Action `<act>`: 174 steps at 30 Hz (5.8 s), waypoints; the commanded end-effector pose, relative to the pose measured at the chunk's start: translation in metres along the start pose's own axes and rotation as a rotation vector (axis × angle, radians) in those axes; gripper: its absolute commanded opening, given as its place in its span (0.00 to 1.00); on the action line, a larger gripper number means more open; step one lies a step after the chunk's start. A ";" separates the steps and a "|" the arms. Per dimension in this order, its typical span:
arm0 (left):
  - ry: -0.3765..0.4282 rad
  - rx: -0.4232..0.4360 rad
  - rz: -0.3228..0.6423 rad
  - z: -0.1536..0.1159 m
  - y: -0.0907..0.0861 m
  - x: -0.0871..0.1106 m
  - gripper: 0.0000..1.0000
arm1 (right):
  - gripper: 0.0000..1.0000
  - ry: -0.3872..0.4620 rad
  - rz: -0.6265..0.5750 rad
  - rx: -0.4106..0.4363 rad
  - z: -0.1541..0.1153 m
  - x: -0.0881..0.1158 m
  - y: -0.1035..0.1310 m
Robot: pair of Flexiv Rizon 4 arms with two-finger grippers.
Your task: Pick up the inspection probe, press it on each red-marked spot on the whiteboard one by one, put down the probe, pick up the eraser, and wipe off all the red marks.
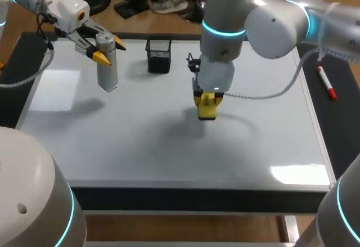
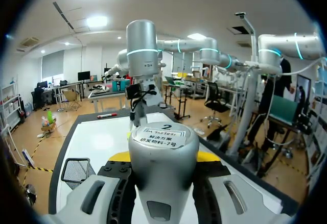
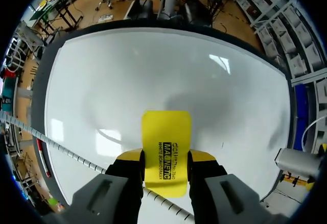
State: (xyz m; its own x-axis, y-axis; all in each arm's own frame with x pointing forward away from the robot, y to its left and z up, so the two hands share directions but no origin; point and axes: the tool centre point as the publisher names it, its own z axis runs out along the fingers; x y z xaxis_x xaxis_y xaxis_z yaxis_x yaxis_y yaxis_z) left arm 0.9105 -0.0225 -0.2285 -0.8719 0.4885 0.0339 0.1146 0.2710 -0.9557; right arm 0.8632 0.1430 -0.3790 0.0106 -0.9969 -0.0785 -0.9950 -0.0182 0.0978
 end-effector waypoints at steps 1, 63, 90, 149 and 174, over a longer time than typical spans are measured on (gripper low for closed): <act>-0.001 -0.004 -0.001 0.000 -0.002 0.000 0.00 | 0.00 0.033 -0.021 -0.029 -0.002 0.004 -0.032; -0.001 -0.004 -0.001 0.000 -0.002 0.000 0.00 | 0.00 0.096 0.074 -0.031 0.016 0.000 -0.209; -0.001 -0.004 -0.001 0.000 -0.002 0.000 0.00 | 1.00 0.113 0.114 0.025 0.018 0.005 -0.207; -0.001 -0.004 -0.001 0.000 -0.002 0.000 0.00 | 1.00 -0.322 1.237 -0.034 -0.107 0.077 -0.157; -0.001 -0.004 -0.001 0.000 -0.002 0.000 0.00 | 1.00 -0.291 1.338 -0.040 -0.151 0.078 -0.167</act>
State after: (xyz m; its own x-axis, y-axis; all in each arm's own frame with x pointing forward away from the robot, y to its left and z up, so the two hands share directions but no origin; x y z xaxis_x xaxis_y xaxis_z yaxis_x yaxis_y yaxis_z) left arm 0.9104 -0.0224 -0.2284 -0.8721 0.4881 0.0337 0.1149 0.2712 -0.9556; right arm 1.0415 0.0560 -0.2527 -0.9728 -0.1990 -0.1187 -0.2260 0.9280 0.2963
